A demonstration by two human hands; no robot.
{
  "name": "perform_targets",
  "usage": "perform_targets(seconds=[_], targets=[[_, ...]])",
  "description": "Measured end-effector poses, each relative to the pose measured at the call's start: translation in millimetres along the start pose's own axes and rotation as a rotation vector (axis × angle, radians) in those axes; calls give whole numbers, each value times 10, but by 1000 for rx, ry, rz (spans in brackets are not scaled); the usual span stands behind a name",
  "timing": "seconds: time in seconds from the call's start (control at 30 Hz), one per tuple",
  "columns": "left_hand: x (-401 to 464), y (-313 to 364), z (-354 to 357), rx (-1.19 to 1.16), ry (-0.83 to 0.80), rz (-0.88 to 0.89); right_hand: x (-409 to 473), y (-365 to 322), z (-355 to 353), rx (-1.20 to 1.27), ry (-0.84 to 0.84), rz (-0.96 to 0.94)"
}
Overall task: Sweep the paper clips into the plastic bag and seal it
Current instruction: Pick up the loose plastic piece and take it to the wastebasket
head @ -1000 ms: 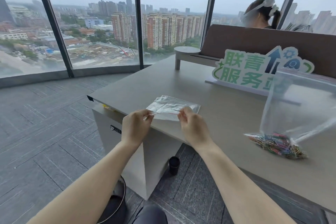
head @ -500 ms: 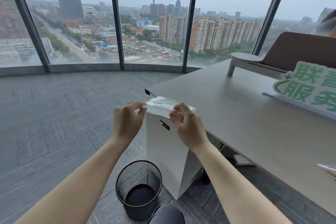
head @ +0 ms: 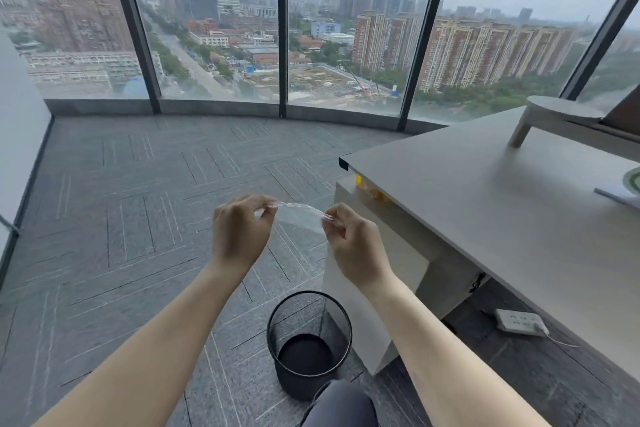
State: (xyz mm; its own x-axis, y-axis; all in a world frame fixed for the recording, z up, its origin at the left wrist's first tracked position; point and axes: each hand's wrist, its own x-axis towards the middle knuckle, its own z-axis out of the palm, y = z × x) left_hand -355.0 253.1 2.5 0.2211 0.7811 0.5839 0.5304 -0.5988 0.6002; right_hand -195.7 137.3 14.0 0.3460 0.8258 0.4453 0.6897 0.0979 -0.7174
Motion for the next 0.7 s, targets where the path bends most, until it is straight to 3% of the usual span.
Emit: perform_targets(seconds=[0.7], targets=[[-841, -1032, 1019, 56, -324, -235, -477, 1304, 906, -5, -244, 422]])
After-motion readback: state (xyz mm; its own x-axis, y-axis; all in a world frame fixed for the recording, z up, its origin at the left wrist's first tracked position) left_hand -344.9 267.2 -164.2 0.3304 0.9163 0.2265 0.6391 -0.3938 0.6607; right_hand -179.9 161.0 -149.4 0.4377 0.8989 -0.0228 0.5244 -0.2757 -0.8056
